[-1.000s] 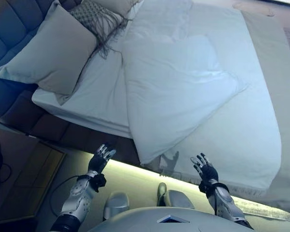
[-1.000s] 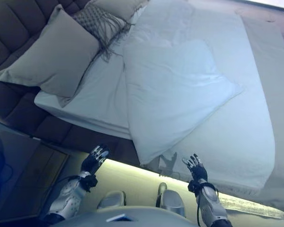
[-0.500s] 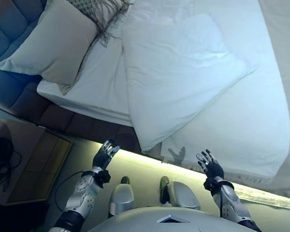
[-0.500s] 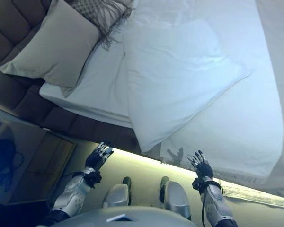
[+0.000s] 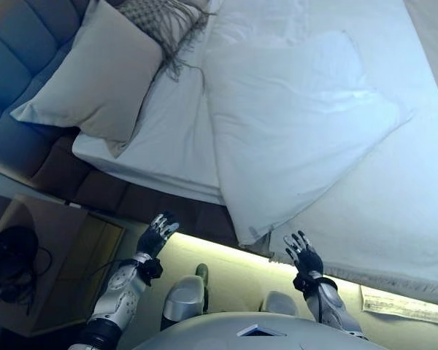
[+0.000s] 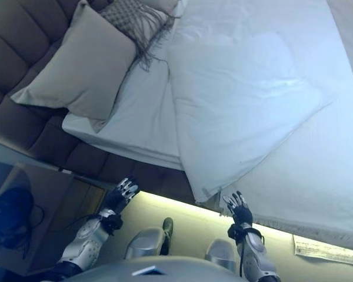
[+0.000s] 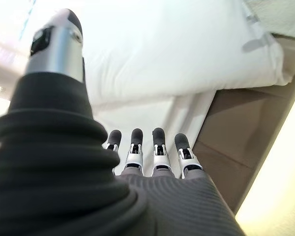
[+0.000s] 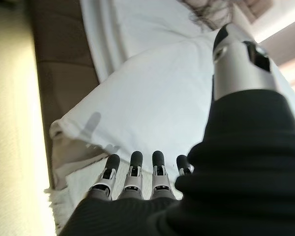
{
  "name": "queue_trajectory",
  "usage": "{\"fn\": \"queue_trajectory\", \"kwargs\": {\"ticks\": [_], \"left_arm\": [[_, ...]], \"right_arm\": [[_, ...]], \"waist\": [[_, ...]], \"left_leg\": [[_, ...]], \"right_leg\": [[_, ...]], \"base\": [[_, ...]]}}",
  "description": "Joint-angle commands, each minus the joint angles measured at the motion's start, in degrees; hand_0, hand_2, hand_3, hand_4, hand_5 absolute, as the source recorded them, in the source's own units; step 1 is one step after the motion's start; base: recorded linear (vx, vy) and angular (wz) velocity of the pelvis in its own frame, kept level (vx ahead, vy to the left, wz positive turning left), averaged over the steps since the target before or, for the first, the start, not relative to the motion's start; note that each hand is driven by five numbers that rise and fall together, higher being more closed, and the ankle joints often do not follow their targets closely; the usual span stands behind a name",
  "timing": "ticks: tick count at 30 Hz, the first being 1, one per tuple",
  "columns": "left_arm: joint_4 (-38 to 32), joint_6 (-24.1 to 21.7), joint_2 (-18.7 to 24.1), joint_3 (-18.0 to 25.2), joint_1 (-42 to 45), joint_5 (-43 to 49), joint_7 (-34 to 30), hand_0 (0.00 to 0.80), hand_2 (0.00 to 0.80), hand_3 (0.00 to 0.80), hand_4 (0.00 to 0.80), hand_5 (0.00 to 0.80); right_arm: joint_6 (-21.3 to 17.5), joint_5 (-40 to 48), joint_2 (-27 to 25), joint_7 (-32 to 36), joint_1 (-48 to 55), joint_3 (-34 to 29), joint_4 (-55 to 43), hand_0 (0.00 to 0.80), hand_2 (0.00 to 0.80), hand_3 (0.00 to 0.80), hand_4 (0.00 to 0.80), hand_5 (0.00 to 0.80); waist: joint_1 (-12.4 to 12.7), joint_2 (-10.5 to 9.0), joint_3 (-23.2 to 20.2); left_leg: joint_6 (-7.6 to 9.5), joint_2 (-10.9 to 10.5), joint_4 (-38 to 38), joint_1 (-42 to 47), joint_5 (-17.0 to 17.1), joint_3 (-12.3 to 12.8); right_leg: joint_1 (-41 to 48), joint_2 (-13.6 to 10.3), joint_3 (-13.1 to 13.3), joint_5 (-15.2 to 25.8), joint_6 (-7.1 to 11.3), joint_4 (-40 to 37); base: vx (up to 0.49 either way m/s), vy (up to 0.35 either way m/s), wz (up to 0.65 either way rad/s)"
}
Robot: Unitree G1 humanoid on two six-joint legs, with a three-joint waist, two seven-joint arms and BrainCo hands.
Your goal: Make the bed neatly
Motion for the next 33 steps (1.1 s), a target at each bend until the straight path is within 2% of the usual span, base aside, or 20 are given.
{"fn": "queue_trajectory", "kwargs": {"ticks": [1, 3, 6, 8, 10, 12, 15, 19, 22, 23, 26, 28, 29, 31, 33], "left_arm": [[-4.7, -3.3, 1.4, -0.6, 1.3, 0.3, 0.4, 0.000, 0.000, 0.000, 0.000, 0.000], [-4.4, -3.2, 1.6, -0.5, 0.5, 0.5, 0.6, 0.000, 0.000, 0.000, 0.000, 0.000], [-5.5, -2.8, 1.4, -1.1, 0.0, 0.6, 2.4, 0.000, 0.000, 0.000, 0.000, 0.000], [-6.1, -2.9, 1.2, -1.5, 0.3, 0.2, 3.9, 0.000, 0.000, 0.000, 0.000, 0.000], [-5.4, -3.6, 0.9, -1.3, 0.9, 0.1, 4.6, 0.000, 0.000, 0.000, 0.000, 0.000], [-4.4, -4.3, 1.1, -1.2, 1.1, -0.4, 4.4, 0.000, 0.000, 0.000, 0.000, 0.000], [-4.5, -4.2, 2.0, 0.2, 0.9, -0.2, 2.3, 0.000, 0.000, 0.000, 0.000, 0.000], [-6.6, -3.8, 2.7, 1.8, 1.7, -0.7, 1.6, 0.000, 0.000, 0.000, 0.000, 0.000], [-6.5, -4.5, 2.0, 3.2, 2.6, -1.1, 2.9, 0.000, 0.000, 0.000, 0.000, 0.000], [-5.9, -4.9, 1.6, 3.2, 2.6, -0.9, 3.9, 0.000, 0.000, 0.000, 0.000, 0.000], [-2.1, -6.2, 0.4, 4.6, 1.9, -1.5, 4.2, 0.000, 0.000, 0.000, 0.000, 0.000], [-1.3, -6.5, 0.5, 5.4, 1.8, -0.4, 3.7, 0.000, 0.000, 0.000, 0.000, 0.000], [-1.1, -6.3, 0.6, 5.4, 1.7, -1.0, 3.6, 0.000, 0.000, 0.000, 0.000, 0.000], [-1.0, -6.3, 0.7, 4.7, 1.4, -0.8, 3.1, 0.000, 0.000, 0.000, 0.000, 0.000], [0.1, -7.5, 0.4, 2.6, -0.4, 0.5, 3.0, 0.000, 0.000, 0.000, 0.000, 0.000]], "right_arm": [[-4.7, -1.1, 0.5, -1.8, 1.9, 2.1, -4.8, 0.000, 0.000, 0.000, 0.000, 0.000], [-4.8, -1.3, 1.2, -2.3, 1.5, 3.1, -4.9, 0.000, 0.000, 0.000, 0.000, 0.000], [-5.2, -1.8, 1.3, -3.2, 1.5, 4.4, -4.9, 0.000, 0.000, 0.000, 0.000, 0.000], [-5.7, -1.6, 1.0, -4.0, 1.3, 5.1, -5.0, 0.000, 0.000, 0.000, 0.000, 0.000], [-5.7, -0.8, 0.6, -4.4, 0.4, 5.4, -4.7, 0.000, 0.000, 0.000, 0.000, 0.000], [-5.2, -0.1, 0.0, -4.0, -0.4, 5.2, -4.5, 0.000, 0.000, 0.000, 0.000, 0.000], [-4.2, 1.1, -1.1, -2.6, -1.5, 3.3, -4.1, 0.000, 0.000, 0.000, 0.000, 0.000], [-3.4, 1.1, -0.6, 0.3, -1.6, 0.8, -2.3, 0.000, 0.000, 0.000, 0.000, 0.000], [-2.7, 0.3, -0.3, 3.4, -1.3, 0.1, -1.1, 0.000, 0.000, 0.000, 0.000, 0.000], [-2.7, 0.2, -0.6, 4.2, -1.4, 0.4, -0.7, 0.000, 0.000, 0.000, 0.000, 0.000], [-1.5, 0.6, -1.9, 4.7, -2.5, 1.1, -2.4, 0.000, 0.000, 0.000, 0.000, 0.000], [-1.3, 2.0, -3.2, 3.5, -2.8, 1.5, -3.9, 0.000, 0.000, 0.000, 0.000, 0.000], [-1.8, 1.8, -3.8, 2.5, -3.2, 1.2, -3.7, 0.000, 0.000, 0.000, 0.000, 0.000], [-2.6, 2.5, -4.8, 0.8, -4.7, 0.2, -3.0, 0.000, 0.000, 0.000, 0.000, 0.000], [-4.5, 6.1, -4.7, -1.3, -7.6, -1.1, -1.2, 0.000, 0.000, 0.000, 0.000, 0.000]], "waist": [[0.8, 0.23, -3.7], [1.2, 0.15, -4.5], [1.6, 0.21, -5.1], [1.9, 0.09, -5.0], [1.8, -0.05, -4.7], [0.4, -0.27, -4.2], [-1.3, -1.42, -2.9], [-2.0, -2.07, -2.7], [-2.0, -2.56, -3.1], [-2.0, -3.09, -3.6], [-2.3, -3.83, -3.9], [-2.6, -3.73, -3.9], [-2.7, -3.28, -3.6], [-2.7, -2.38, -2.7], [-2.5, -1.06, -1.5]], "left_leg": [[4.63, -2.2, -4.7, -6.2, 8.4, -3.7], [5.78, -3.4, -4.7, -5.1, 7.5, -4.3], [6.87, -4.6, -4.4, -3.8, 6.5, -5.3], [6.98, -4.8, -4.0, -3.1, 5.8, -5.6], [6.68, -4.5, -4.1, -2.1, 5.3, -5.5], [6.21, -3.8, -4.9, 0.1, 4.6, -4.3], [5.68, -3.0, -6.1, 2.9, 2.3, -3.1], [5.34, -2.2, -7.4, 5.5, 0.6, -3.9], [4.87, -1.1, -7.0, 6.7, -0.4, -4.0], [4.50, -0.5, -6.9, 7.0, -0.8, -3.9], [3.72, 0.5, -4.3, 6.9, -1.3, -4.2], [2.90, 1.2, -0.6, 6.4, -0.1, -4.2], [2.43, 1.6, 1.5, 5.4, 1.6, -3.8], [1.89, 2.9, 1.0, 3.7, 3.3, -2.6], [0.25, 4.3, -1.8, 1.6, 7.0, -3.1]], "right_leg": [[5.3, -1.9, -1.3, 13.7, -0.62, 4.6], [4.1, -2.6, -0.9, 16.8, -0.47, 9.4], [1.2, -3.0, -0.6, 18.7, -0.83, 15.3], [-0.4, -2.9, -1.3, 17.7, -1.70, 13.1], [-2.3, -1.6, -1.8, 16.1, -2.31, 7.4], [-5.6, 0.1, -2.1, 16.8, -2.01, 0.3], [-8.8, 1.5, -0.4, 20.4, -0.42, -8.7], [-9.7, 2.6, 1.5, 22.4, 0.93, -11.3], [-9.0, 3.5, 0.5, 21.2, 1.06, -11.5], [-7.9, 4.0, 0.1, 20.7, 1.31, -13.7], [-7.2, 5.5, -0.1, 19.6, 0.82, -14.0], [-7.1, 6.3, -0.7, 18.8, -0.19, -13.7], [-7.1, 6.7, -1.4, 18.3, -0.69, -13.3], [-6.5, 6.7, -3.0, 17.5, -1.29, -12.9], [-6.0, 6.7, -4.4, 16.8, -1.34, -12.8]], "base": [[0.211, 0.208, 0.20], [0.164, 0.189, 0.11], [0.142, 0.151, 0.08], [0.131, 0.035, 0.12], [0.141, -0.052, -0.06], [0.140, -0.092, -0.27], [0.123, -0.142, -0.27], [0.151, -0.158, 0.25], [0.186, -0.208, 0.34], [0.213, -0.247, 0.07], [0.195, -0.238, 0.16], [0.162, -0.151, 0.10], [0.109, -0.081, 0.20], [0.042, -0.007, 0.31], [-0.018, 0.079, 0.44]]}}
